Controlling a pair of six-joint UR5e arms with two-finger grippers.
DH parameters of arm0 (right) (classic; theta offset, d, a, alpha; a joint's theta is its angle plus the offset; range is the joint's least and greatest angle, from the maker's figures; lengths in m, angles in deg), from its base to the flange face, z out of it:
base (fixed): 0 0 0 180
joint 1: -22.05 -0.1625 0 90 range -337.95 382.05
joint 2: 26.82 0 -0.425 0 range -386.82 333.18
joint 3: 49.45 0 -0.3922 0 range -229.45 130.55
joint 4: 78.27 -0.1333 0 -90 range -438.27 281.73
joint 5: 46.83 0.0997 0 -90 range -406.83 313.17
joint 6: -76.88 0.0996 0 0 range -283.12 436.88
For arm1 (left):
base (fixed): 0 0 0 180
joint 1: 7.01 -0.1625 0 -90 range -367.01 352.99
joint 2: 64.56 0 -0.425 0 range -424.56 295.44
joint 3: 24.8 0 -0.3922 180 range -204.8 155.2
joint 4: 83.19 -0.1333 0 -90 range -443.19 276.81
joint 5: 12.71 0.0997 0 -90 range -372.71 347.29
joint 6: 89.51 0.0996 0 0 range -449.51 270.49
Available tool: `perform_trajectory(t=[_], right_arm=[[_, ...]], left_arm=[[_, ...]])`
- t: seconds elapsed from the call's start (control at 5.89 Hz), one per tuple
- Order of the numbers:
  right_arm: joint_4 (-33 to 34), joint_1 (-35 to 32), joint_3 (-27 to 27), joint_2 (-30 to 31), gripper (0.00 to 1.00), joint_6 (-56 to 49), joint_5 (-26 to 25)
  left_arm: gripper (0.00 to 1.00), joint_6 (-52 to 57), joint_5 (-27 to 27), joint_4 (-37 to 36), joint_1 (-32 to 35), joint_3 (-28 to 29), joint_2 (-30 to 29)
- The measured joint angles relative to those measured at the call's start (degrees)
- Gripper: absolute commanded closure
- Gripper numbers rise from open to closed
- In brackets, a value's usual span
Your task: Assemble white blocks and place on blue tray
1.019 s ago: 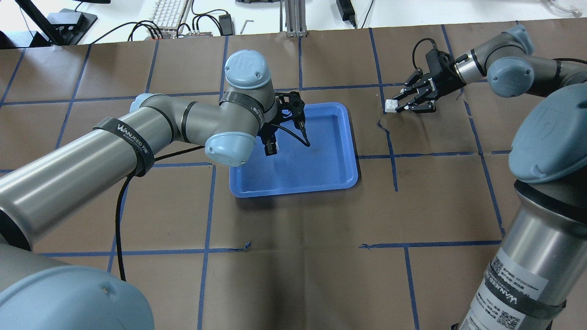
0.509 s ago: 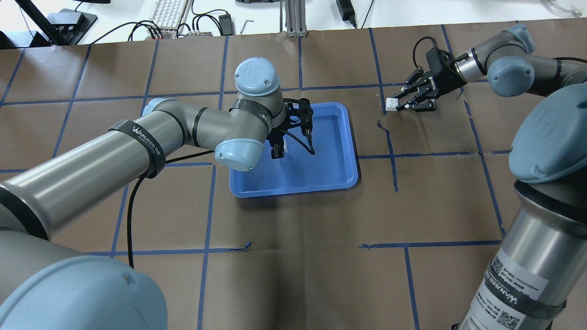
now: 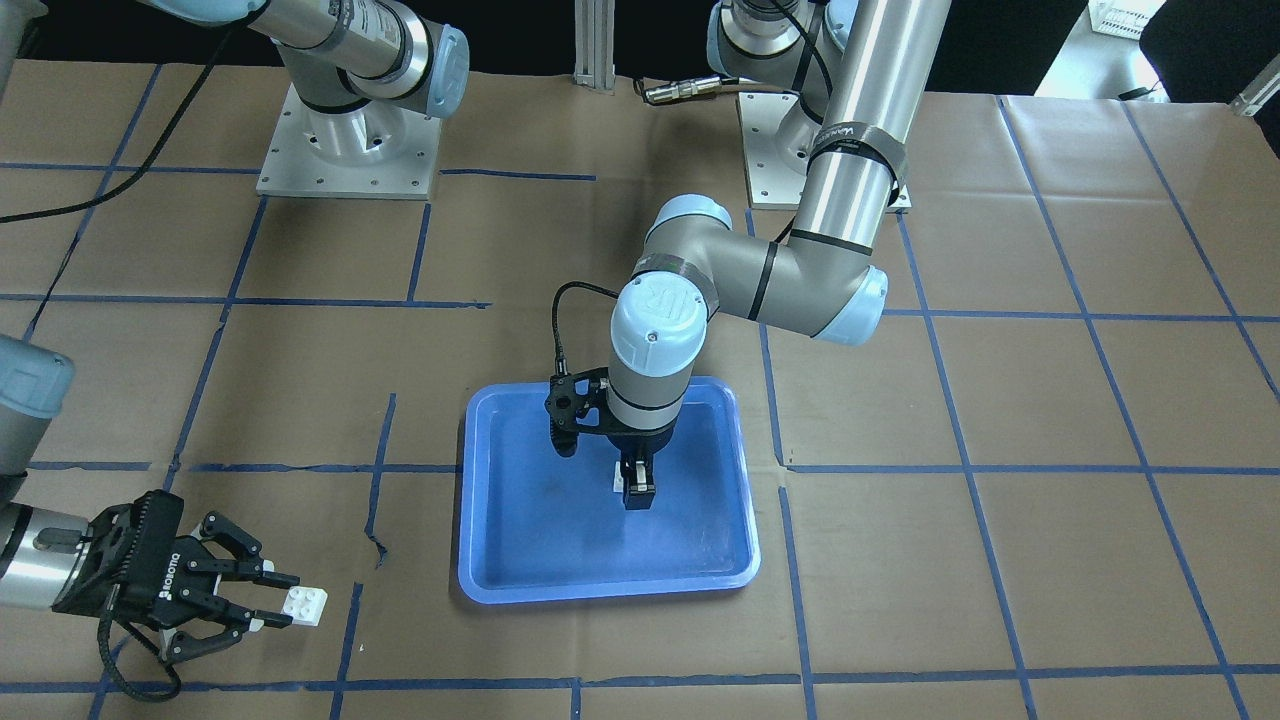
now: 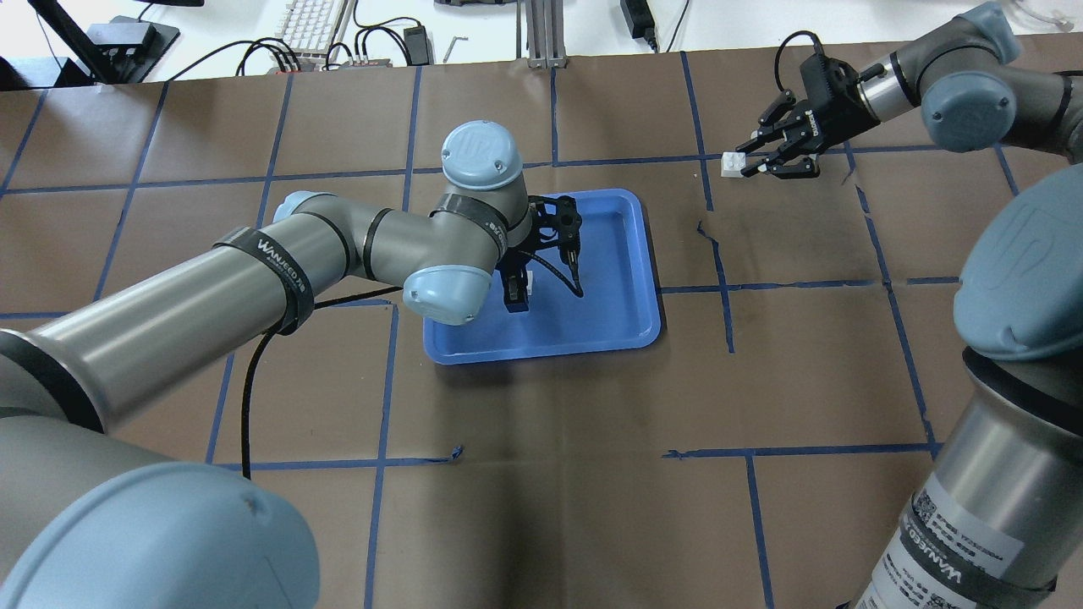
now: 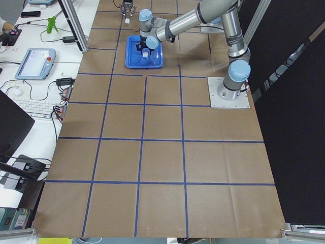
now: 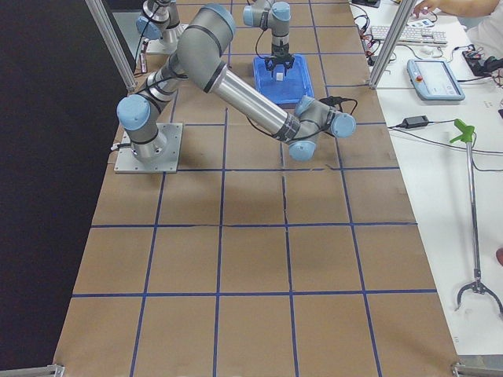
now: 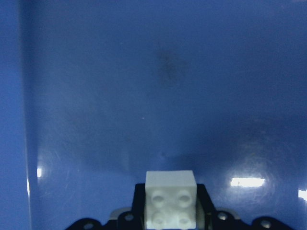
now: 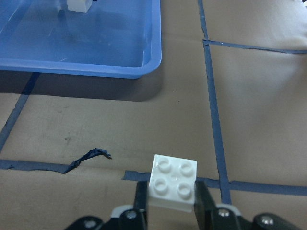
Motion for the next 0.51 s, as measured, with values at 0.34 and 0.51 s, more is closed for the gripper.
perform_trajectory(t=[0.34,0.51], right_arm=[[-8.78,-0.17,-1.28,5.71,0.72,-5.87,-1.24],[-10.48,-0.57,-2.81,7.51,0.72,-7.44,-1.74]], left_arm=[[0.12,-0.65,0.25,2.56,0.03,1.07,2.84],[0.12,-2.13,0.3,6.86,-0.07,2.32,5.72]])
